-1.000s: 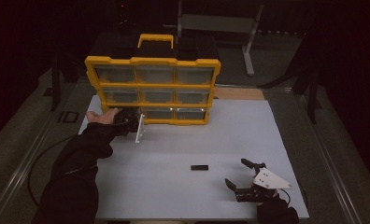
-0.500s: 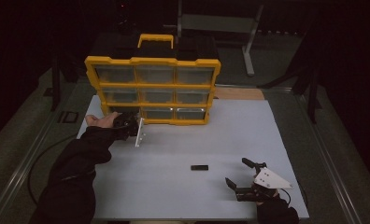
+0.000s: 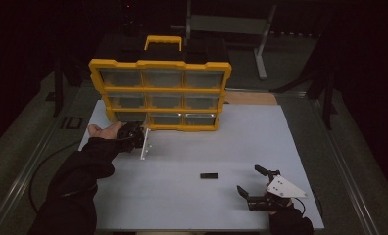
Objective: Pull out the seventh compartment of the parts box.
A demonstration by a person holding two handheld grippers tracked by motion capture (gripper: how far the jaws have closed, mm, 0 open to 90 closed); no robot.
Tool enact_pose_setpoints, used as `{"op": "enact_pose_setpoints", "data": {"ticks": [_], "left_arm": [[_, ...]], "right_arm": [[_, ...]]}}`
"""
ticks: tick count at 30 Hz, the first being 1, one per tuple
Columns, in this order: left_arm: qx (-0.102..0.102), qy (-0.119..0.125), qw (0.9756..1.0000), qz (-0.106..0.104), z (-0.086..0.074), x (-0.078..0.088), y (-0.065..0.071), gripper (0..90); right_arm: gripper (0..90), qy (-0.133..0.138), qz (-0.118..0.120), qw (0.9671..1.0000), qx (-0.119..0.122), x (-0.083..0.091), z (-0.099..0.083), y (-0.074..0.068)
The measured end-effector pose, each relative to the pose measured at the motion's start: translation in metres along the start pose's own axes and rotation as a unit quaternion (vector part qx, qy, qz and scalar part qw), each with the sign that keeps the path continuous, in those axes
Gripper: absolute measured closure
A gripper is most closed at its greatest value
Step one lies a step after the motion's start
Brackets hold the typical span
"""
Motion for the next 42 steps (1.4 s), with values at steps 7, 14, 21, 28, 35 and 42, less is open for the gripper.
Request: {"op": "enact_pose_setpoints", "data": {"ticks": [7, 14, 21, 28, 35, 42], "left_arm": [[-0.001, -0.002, 1.0, 0.002, 0.002, 0.01, 0.006, 75.4], [0.002, -0.005, 1.0, 0.005, 0.005, 0.017, 0.011, 75.4], [0.0, -0.005, 1.0, 0.006, 0.007, 0.021, 0.014, 75.4], [0.004, -0.001, 1.0, -0.001, 0.007, 0.024, 0.014, 75.2], [0.01, 0.006, 0.9999, -0.005, 0.006, 0.023, 0.013, 74.9], [0.079, 0.035, 0.9956, -0.035, 0.003, 0.029, 0.004, 51.0]], "right_arm": [[8.0, 0.001, 0.0, 1.0, 0.002, 0.0, 0.001, -0.001], [7.9, -0.001, 0.003, 1.0, 0.005, 0.0, 0.001, -0.002], [8.0, -0.002, 0.004, 1.0, 0.005, 0.0, 0.0, -0.002], [8.0, -0.004, 0.006, 0.9999, 0.007, -0.002, 0.0, -0.003], [8.0, -0.006, 0.006, 1.0, 0.005, -0.002, -0.001, -0.003], [8.0, -0.006, 0.005, 1.0, 0.004, -0.002, 0.0, -0.003]]}}
Point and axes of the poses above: each handheld gripper's, and its own axes: x roughly backward along the jaws, z roughly out of its top, y roughly to its right, the point moved 2 cm from there along -x, roughly forward along the jaws, and after that the axes turned 6 degrees about -x, right-handed, at the moved point
